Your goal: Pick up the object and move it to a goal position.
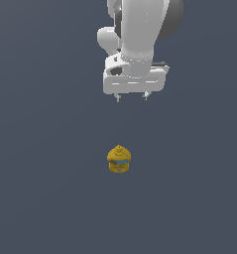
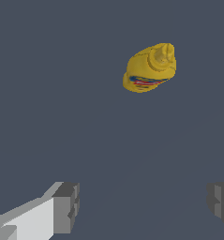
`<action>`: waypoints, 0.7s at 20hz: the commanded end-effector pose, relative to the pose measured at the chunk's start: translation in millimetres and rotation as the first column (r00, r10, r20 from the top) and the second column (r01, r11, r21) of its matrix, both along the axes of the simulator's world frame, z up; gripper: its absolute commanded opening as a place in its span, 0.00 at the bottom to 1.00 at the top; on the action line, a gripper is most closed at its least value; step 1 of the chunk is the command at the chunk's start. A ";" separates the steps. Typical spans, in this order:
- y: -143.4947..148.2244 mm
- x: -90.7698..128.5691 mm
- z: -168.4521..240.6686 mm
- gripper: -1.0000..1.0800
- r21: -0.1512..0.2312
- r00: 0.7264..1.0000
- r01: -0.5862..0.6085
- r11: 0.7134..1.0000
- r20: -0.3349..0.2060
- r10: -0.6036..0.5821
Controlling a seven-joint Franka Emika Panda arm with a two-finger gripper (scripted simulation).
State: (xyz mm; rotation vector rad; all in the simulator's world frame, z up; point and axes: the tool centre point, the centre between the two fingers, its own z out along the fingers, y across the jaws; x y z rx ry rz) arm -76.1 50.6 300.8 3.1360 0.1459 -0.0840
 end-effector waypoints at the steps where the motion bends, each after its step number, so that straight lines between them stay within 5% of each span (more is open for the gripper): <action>1: -0.5 2.2 -0.7 0.96 0.000 1.000 -0.020 1.000 0.001 0.020; 14: -5.8 27.7 -9.5 0.96 0.005 0.969 -0.247 0.969 0.008 0.247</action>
